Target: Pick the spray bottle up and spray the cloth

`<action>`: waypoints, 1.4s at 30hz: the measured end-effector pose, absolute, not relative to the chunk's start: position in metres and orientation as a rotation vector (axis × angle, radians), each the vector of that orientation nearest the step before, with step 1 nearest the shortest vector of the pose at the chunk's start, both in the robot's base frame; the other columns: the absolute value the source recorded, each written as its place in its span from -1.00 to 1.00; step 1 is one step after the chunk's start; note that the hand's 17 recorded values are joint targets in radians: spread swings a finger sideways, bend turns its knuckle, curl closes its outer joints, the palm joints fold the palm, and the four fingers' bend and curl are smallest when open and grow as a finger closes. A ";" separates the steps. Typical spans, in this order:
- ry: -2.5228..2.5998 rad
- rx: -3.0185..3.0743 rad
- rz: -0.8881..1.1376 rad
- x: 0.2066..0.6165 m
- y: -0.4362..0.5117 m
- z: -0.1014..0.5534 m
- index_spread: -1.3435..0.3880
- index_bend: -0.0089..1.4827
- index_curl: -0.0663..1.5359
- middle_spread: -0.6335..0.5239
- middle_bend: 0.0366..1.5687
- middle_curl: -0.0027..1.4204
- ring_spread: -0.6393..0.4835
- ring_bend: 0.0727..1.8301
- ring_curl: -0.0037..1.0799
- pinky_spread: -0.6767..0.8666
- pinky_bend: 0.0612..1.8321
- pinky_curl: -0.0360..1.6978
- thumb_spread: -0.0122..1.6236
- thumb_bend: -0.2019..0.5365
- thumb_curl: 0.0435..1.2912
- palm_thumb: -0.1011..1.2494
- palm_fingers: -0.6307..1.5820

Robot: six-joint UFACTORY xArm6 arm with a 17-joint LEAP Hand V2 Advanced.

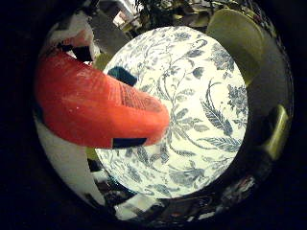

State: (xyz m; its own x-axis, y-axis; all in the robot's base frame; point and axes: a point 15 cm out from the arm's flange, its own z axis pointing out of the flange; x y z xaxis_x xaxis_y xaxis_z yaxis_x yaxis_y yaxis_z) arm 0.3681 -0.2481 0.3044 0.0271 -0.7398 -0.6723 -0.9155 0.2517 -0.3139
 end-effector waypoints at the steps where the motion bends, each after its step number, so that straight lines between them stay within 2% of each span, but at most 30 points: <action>1: 1.747 -1.550 0.291 0.370 -0.243 0.307 0.35 0.62 -0.03 -0.03 0.73 -0.14 -0.15 0.59 0.14 -0.36 0.50 -0.10 0.14 -0.50 0.08 0.71 0.65; 14: 1.712 -1.999 0.260 0.387 -0.172 0.344 0.35 0.63 -0.04 -0.03 0.74 -0.15 -0.15 0.58 0.14 -0.37 0.46 -0.03 0.20 -0.49 0.07 0.68 0.66; 42: 1.860 -2.741 -0.274 0.421 -0.132 0.414 0.35 0.62 -0.05 -0.03 0.74 -0.15 -0.15 0.58 0.14 -0.38 0.42 0.04 0.22 -0.49 0.04 0.68 0.66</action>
State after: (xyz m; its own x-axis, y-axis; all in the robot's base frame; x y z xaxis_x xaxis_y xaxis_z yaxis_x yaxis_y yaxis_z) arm 0.4207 -0.1318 0.4144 0.3656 -0.9003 0.2362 -0.9302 -0.3625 0.0582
